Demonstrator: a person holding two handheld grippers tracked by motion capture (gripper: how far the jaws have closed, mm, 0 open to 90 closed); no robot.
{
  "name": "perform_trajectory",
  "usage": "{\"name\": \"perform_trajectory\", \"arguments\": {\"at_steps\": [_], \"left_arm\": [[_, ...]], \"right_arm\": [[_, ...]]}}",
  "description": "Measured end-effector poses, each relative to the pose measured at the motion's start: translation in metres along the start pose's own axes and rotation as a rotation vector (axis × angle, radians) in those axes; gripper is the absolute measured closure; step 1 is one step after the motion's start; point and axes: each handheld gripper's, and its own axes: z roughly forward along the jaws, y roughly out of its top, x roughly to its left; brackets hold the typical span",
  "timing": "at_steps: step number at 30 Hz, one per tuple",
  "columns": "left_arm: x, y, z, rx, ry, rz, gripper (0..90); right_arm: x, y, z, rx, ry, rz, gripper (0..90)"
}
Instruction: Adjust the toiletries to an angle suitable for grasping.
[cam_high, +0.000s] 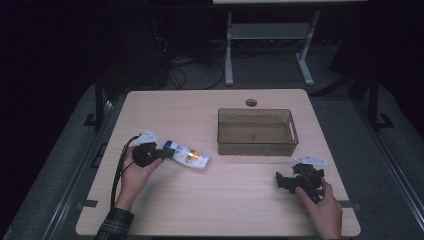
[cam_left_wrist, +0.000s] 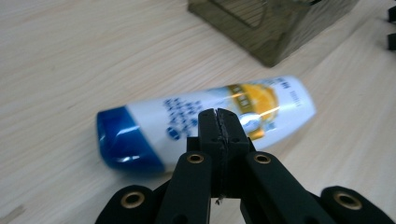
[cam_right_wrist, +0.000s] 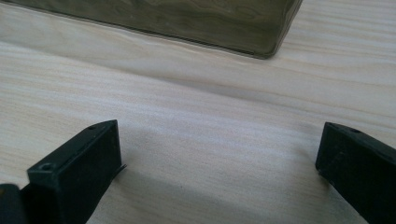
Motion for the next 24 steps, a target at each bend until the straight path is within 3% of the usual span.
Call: {"name": "perform_trajectory", "arguments": {"at_steps": [6,15,24], "left_arm": [[-0.014,0.016,0.007,-0.015,-0.050,0.009,90.0],[-0.036,0.042,0.031,-0.008,-0.095,0.068,90.0],[-0.043,0.047,0.052,0.013,-0.115,0.074,89.9]], "right_arm": [[0.000,0.000,0.000,0.000,0.000,0.000,0.0],[0.000,0.000,0.000,0.000,0.002,-0.002,0.0],[-0.001,0.000,0.000,0.000,0.005,-0.005,0.0]]}}
